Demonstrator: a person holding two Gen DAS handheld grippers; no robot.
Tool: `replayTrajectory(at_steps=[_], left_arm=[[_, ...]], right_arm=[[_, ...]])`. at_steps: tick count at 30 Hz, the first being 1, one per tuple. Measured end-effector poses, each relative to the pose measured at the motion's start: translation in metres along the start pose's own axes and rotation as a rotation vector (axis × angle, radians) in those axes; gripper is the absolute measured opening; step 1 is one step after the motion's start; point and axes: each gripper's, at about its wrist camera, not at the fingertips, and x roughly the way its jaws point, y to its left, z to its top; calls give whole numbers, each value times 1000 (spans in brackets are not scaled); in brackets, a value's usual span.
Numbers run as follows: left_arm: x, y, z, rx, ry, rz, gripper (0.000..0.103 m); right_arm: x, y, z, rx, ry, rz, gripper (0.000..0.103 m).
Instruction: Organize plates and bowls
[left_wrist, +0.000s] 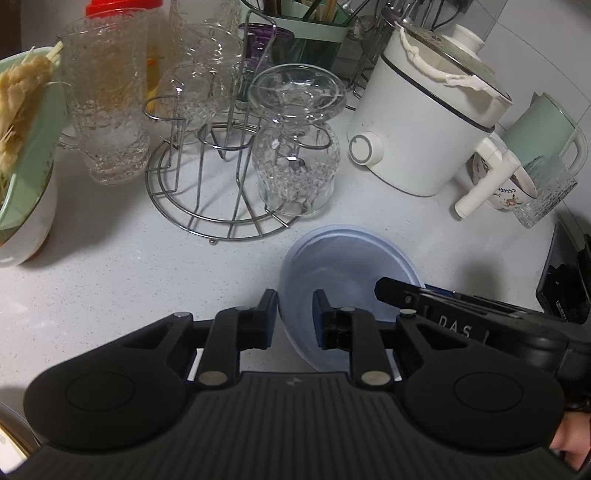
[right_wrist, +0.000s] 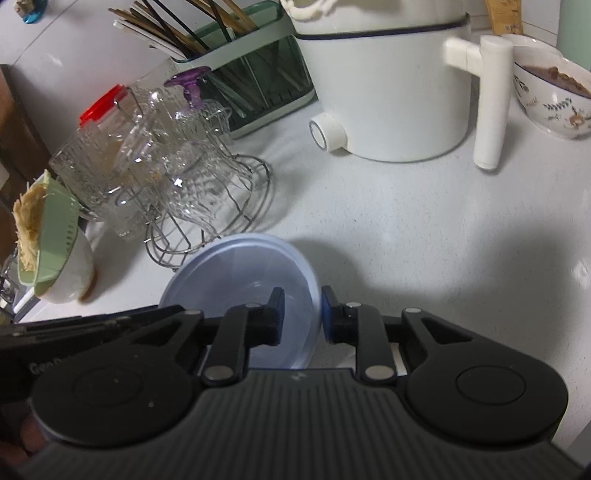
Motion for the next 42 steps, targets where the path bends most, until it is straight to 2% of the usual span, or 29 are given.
replayTrajectory(at_steps=[11, 21, 25, 29, 37, 42], left_arm=[[-17, 3, 10, -50, -4, -54, 24], [-57, 7, 12, -86, -35, -81, 25], [-76, 6, 10, -82, -41, -53, 25], [-93, 4, 5, -72, -40, -32, 26], [-112, 17, -19, -121, 9, -49, 26], [-127, 25, -30, -128, 7, -42, 26]], right_arm=[[-21, -2, 8, 27, -26, 35, 23], [-51, 9, 8, 56, -46, 76, 23], [-66, 16, 7, 56, -69, 105, 23], [-81, 24, 5, 41, -67, 120, 23], [-101, 30, -3, 51, -59, 166, 23], [-108, 37, -6, 46, -45, 195, 23]])
